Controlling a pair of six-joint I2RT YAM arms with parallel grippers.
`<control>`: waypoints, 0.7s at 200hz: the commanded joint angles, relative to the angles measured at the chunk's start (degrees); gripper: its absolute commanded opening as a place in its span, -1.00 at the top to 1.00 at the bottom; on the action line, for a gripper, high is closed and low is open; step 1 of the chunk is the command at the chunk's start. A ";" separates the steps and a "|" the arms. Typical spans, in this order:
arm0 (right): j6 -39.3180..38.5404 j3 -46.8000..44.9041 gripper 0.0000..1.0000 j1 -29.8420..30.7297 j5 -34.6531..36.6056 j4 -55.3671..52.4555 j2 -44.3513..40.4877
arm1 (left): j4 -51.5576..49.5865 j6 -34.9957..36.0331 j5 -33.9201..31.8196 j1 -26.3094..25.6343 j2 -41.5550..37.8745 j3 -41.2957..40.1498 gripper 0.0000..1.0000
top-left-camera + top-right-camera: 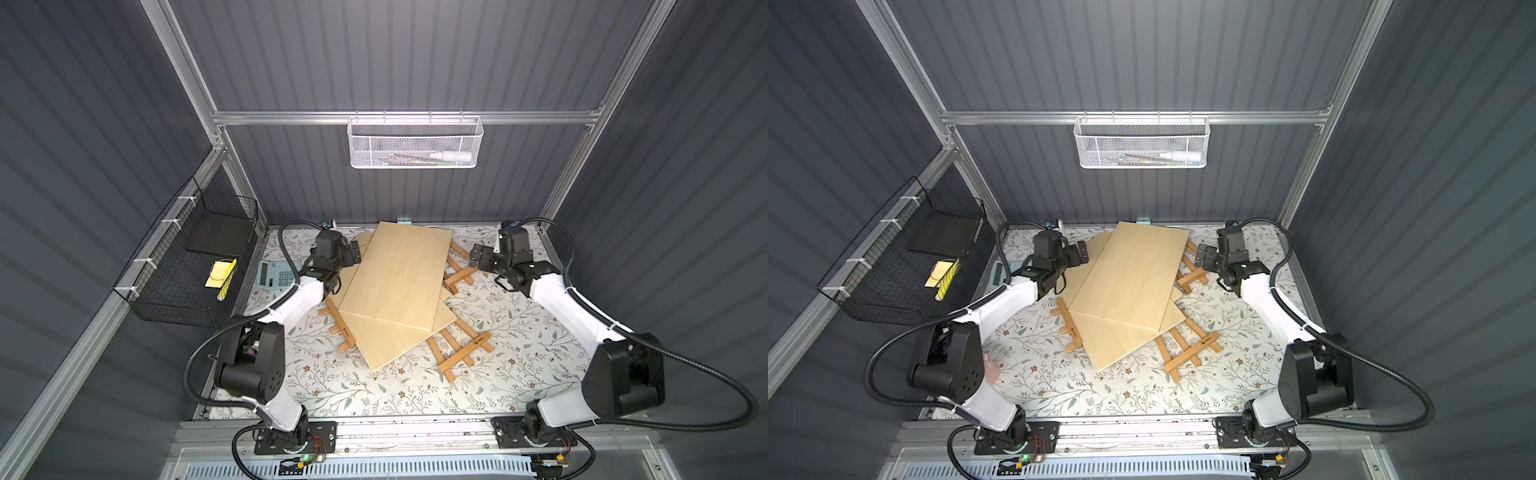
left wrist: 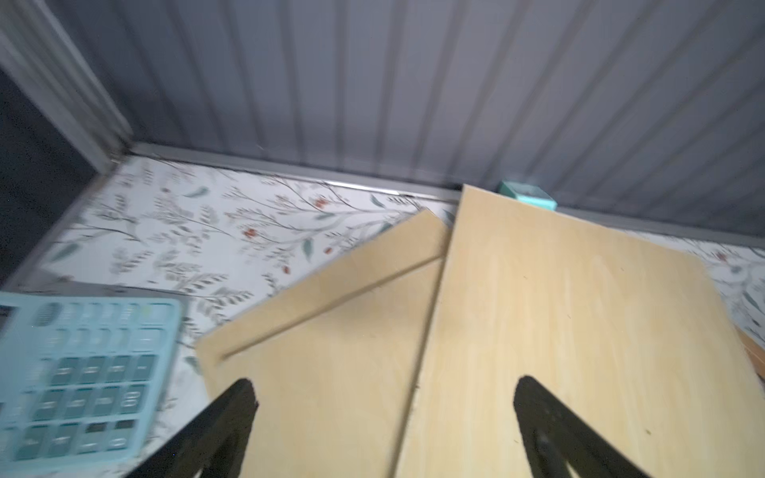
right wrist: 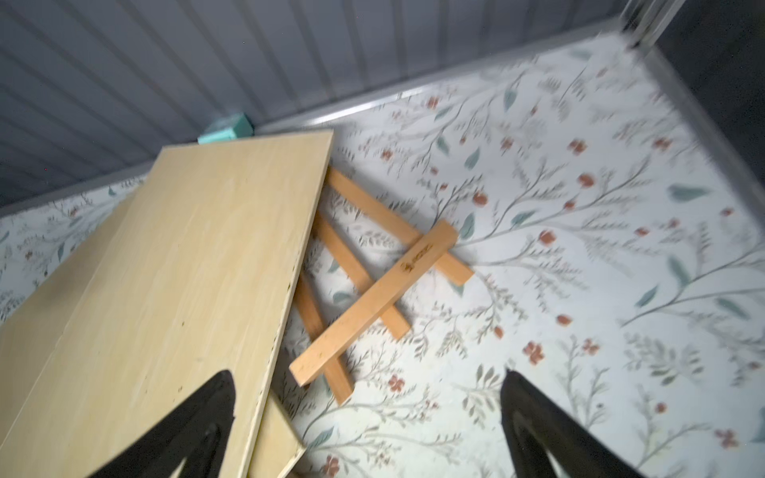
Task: Assemble the easel
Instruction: Pick up the drawing board from the corner of the board.
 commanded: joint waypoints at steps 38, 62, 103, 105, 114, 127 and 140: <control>7.95 5.92 -0.98 3.63 -10.31 -9.17 10.08 | -13.09 -3.44 5.79 0.51 11.81 6.41 -0.99; 6.57 9.84 -0.99 4.39 -13.58 -9.53 14.80 | -12.51 -3.62 6.75 0.51 13.78 6.52 -0.99; 5.84 16.10 -0.99 4.72 -17.37 -9.77 22.36 | -13.98 -4.13 9.83 0.51 17.13 7.70 -0.99; 5.89 16.39 -0.99 4.73 -17.50 -9.79 22.65 | -14.03 -4.12 10.11 0.51 17.23 7.66 -0.98; 6.02 17.87 -0.99 4.79 -17.80 -9.89 24.44 | -13.85 -4.05 11.02 0.51 17.53 7.56 -0.99; 6.18 19.82 -0.99 4.83 -18.86 -9.68 26.75 | -13.89 -3.99 12.28 0.51 17.89 7.58 -0.98; 6.09 21.26 -0.99 4.92 -20.66 -8.66 28.69 | -13.23 -3.97 13.95 0.51 17.89 7.18 -0.99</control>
